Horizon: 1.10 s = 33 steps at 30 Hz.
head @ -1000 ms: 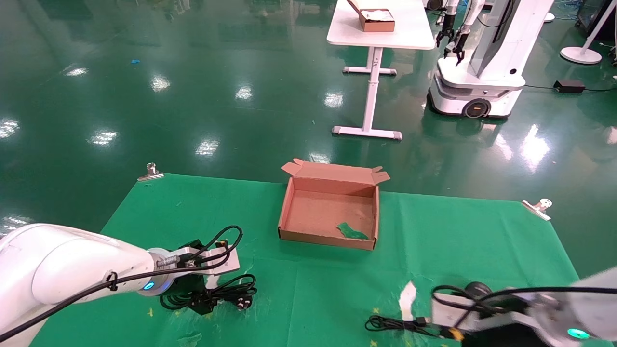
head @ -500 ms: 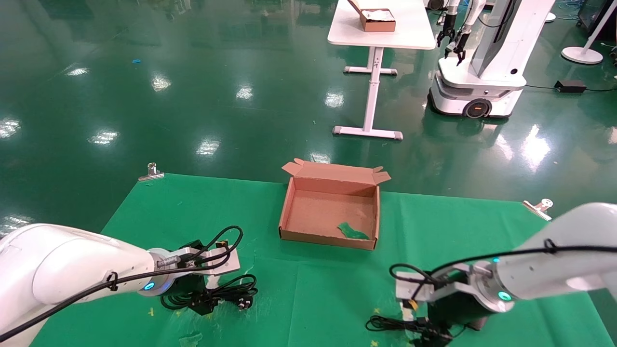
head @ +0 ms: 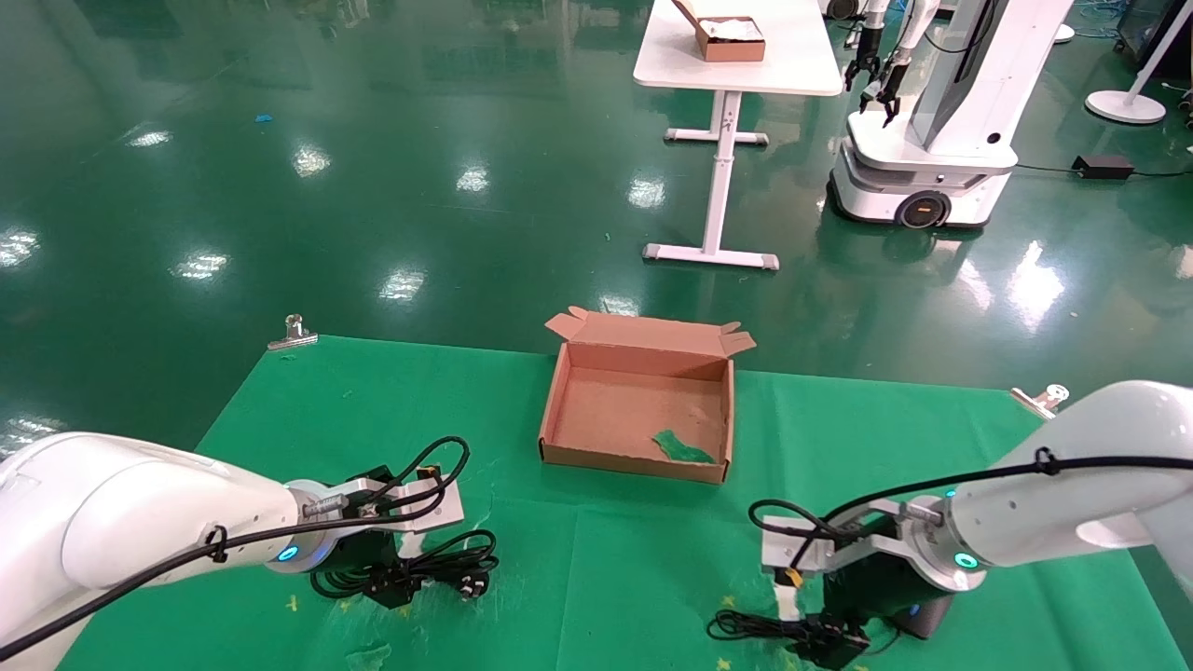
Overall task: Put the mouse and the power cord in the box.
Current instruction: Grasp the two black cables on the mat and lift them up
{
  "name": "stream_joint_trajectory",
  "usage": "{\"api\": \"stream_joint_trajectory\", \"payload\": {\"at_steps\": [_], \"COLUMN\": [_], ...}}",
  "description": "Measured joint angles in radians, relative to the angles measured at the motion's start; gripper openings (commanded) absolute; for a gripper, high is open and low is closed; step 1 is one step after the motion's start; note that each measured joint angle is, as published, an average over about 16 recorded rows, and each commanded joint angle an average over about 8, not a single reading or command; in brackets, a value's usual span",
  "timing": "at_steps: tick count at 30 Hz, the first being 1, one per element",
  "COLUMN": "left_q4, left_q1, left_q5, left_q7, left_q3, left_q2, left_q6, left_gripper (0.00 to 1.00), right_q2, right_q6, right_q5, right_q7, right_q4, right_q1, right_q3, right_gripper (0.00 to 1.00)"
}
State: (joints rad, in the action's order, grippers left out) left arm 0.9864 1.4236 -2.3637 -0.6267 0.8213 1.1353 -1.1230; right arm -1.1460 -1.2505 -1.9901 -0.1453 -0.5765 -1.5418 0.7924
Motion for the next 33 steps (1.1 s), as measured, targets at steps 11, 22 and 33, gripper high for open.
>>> {"api": "stream_joint_trajectory", "payload": {"at_steps": [11,22,33], "left_q4": [0.0,0.0,0.0], "left_q1": [0.0,0.0,0.0], "left_q5": [0.001,0.001,0.0], "left_q7": [0.0,0.0,0.0], "left_q3": [0.0,0.0,0.0], "left_q2": [0.0,0.0,0.0], "left_q6": [0.0,0.0,0.0], "left_gripper": [0.0,0.0,0.0], "right_q2": [0.01,0.014,0.015], "right_q6": [-0.005,-0.007,-0.005], "right_q5": [0.005,0.007,0.008], "right_q7": [-0.005,-0.007,-0.008], "right_q4": [-0.021,-0.03,-0.034], "right_q1": [0.006,0.008,0.009], "right_q3": [-0.002,-0.004,-0.005], "right_gripper": [0.0,0.0,0.0]}}
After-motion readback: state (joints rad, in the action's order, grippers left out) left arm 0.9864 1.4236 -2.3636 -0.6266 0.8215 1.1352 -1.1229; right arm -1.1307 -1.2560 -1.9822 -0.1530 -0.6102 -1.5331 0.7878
